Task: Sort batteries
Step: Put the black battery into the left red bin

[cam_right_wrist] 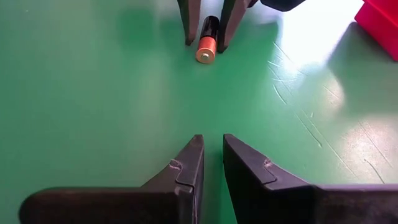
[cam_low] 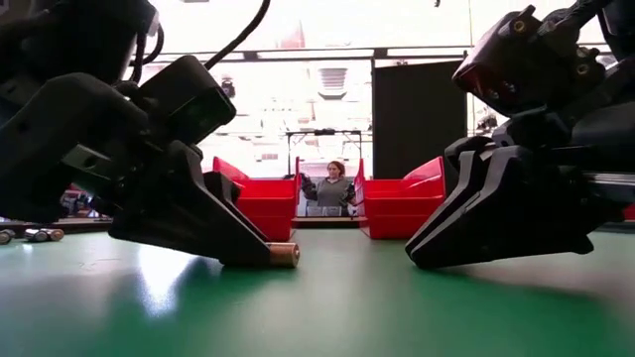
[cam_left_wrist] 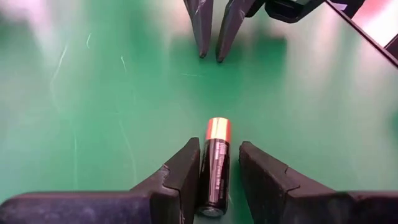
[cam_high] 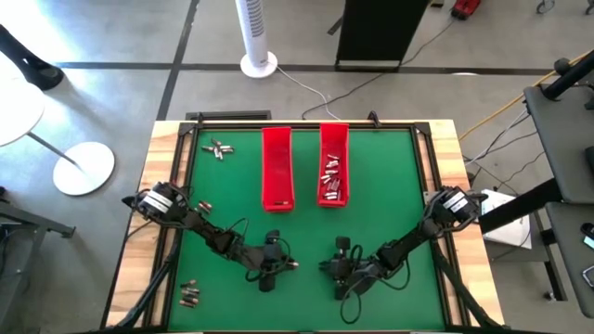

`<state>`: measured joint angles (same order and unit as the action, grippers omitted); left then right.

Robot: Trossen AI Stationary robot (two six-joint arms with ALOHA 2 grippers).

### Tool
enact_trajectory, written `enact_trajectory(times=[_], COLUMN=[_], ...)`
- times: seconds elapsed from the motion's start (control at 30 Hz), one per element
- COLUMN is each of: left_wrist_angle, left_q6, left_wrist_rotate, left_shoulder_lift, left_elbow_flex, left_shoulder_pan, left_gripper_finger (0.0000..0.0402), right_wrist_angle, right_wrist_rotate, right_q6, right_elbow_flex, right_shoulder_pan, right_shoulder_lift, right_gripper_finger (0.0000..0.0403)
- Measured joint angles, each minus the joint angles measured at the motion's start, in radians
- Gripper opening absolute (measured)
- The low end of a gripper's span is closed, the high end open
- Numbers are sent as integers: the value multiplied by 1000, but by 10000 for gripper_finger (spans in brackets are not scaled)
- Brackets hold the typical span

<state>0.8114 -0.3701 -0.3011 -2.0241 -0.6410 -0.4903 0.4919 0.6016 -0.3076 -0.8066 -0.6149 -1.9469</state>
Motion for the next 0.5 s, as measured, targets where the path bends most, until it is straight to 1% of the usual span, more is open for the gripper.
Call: enact_trajectory(times=[0.27, 0.43, 0.5], left_wrist_angle=[133, 261, 292], left_q6=[57, 90, 93], left_wrist_rotate=[-70, -79, -76], left_shoulder_lift=[-117, -183, -191], left_elbow_flex=[-47, -35, -25], left_shoulder_pan=[-8, -8, -8], left_gripper_finger=[98, 98, 98], right_wrist_angle=[-3, -8, -11], right_wrist_rotate=[2, 3, 4], right_q6=[-16, -34, -34], right_elbow_flex=[0, 0, 0], right_shoulder_pan=[7, 7, 7], right_shoulder_lift=[0, 0, 0], right_gripper_finger=[52, 52, 52])
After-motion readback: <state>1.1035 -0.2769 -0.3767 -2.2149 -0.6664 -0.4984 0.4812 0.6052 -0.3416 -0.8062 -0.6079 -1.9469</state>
